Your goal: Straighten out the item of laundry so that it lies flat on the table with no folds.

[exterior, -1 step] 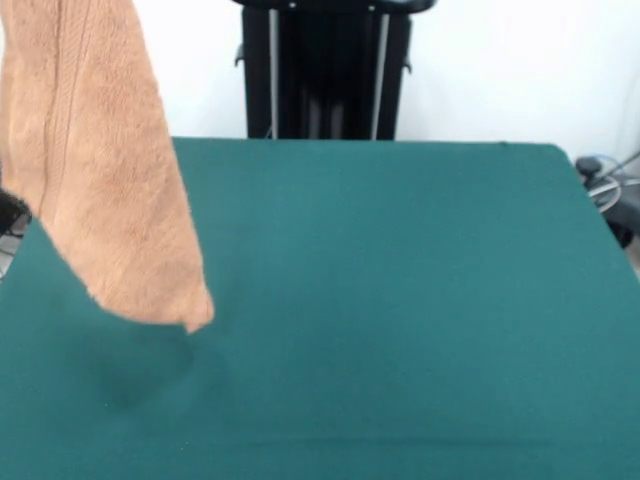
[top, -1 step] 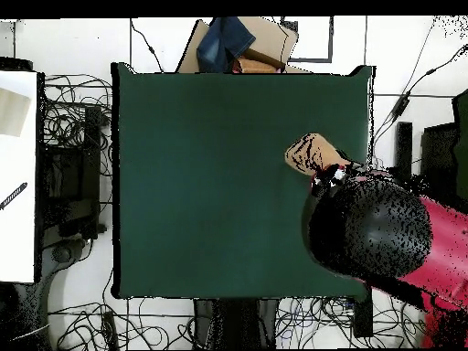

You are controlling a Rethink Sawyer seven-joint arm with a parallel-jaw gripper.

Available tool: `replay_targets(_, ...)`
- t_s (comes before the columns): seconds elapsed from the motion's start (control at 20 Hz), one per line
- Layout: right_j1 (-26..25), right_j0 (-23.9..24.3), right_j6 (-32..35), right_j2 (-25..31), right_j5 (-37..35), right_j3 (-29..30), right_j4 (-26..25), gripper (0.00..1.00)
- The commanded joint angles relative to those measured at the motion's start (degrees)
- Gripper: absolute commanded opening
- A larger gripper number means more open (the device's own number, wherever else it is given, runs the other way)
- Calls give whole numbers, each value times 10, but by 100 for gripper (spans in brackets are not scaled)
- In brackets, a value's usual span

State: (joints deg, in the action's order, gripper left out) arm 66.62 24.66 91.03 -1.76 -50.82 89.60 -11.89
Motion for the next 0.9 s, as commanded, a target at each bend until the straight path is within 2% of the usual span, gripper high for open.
replay_targets(0.05,-26,-42,11,35,89,143,-33,0)
replay_targets(0.25,-30,-88,87,12,100,152,-36,0)
replay_targets(0.45,-52,-130,149,-11,149,169,-36,0)
replay_targets(0.65,-105,-190,226,-49,224,169,-36,0)
replay_targets(0.9,-195,-270,320,-105,333,163,1,0)
